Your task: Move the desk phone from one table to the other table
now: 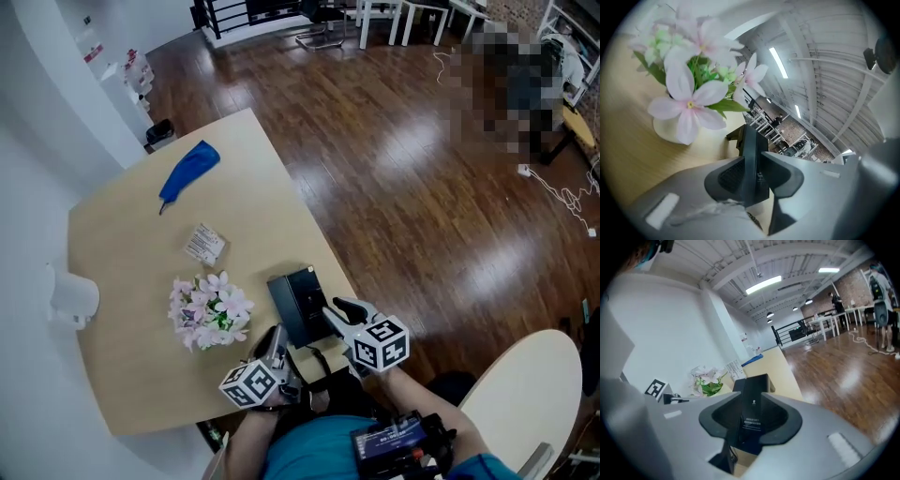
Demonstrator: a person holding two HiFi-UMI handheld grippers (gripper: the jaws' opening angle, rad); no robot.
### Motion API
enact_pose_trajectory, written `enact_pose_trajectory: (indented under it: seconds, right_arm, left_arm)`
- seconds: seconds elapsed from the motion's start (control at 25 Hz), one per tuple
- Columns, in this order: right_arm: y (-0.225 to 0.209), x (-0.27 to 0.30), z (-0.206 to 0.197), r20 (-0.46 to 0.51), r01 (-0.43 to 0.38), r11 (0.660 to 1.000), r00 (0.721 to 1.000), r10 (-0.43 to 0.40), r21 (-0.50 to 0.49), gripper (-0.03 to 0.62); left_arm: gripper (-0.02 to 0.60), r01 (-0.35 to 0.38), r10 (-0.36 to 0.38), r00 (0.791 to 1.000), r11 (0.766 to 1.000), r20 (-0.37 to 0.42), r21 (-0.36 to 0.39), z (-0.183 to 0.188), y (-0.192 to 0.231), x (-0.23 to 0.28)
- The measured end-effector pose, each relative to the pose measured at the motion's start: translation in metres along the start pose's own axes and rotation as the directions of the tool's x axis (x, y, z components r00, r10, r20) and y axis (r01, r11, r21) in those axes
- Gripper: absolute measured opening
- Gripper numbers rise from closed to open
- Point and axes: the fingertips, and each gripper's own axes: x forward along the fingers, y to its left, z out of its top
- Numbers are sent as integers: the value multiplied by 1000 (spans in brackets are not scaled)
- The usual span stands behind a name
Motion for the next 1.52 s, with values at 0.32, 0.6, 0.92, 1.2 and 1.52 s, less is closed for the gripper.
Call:
enact_pose_trajectory:
  seconds: [0.32,0.6,0.92,1.2,1.52]
  right_arm:
    - [51,-52,28,168,222,964,966,-197,-148,-11]
    - [99,-111,52,318,370,913,898,-304,-172,-11]
    - [134,-169,58,411,431,885,849,-331,-177,-11]
    - [161,-220,33,449,433,874,841,-303,-220,-11]
    - [179,-284,-4,464,423,877,839,-284,-229,-11]
  left_arm:
    - [15,103,-110,994,930,-1,352,31,-73,-49]
    - [14,199,-283,958,761,40,618,67,-163,-100]
    - [14,204,-351,934,672,64,712,52,-204,-147]
    - [14,149,-321,943,653,93,743,19,-220,-189]
    - [14,115,-309,944,634,114,765,-39,-255,-238]
